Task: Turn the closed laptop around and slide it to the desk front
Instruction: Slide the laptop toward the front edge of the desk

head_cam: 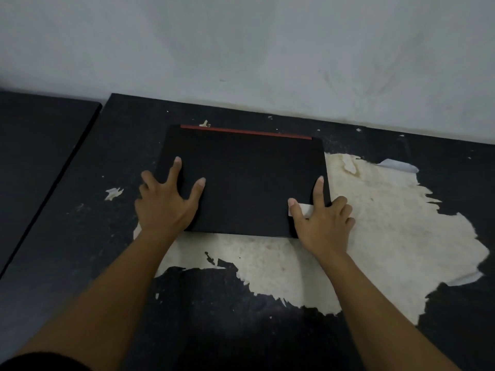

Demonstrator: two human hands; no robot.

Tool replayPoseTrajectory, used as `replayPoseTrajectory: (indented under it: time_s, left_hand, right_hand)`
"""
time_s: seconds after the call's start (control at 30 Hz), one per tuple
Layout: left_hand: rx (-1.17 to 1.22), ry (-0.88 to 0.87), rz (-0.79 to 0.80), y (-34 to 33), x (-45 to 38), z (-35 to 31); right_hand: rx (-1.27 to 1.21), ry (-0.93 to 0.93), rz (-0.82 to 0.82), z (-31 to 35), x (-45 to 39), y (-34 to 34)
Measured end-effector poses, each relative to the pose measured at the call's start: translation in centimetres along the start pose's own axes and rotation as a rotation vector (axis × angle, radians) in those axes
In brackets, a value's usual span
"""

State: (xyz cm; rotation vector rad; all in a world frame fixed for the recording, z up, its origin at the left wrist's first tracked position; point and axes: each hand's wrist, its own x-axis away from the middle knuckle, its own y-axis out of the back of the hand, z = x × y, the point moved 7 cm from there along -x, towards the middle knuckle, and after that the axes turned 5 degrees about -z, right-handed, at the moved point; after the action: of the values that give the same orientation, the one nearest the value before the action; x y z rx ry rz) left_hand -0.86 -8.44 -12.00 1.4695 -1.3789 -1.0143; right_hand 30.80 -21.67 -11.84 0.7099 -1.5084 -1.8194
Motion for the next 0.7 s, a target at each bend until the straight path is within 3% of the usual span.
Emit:
replayPoseTrajectory:
  time_s: [0.33, 0.7]
  left_hand:
    - [0.012, -0.048, -0.070, -0.42, -0.42, 0.65]
    - [0.007, -0.080, -0.060, 0.04, -0.22, 0.54]
  right_hand:
    - [-0.048, 0.020, -0.136, -0.48, 0.00, -0.49]
    - [-0.073, 0.055, -0.050, -0.49, 0.00, -0.30]
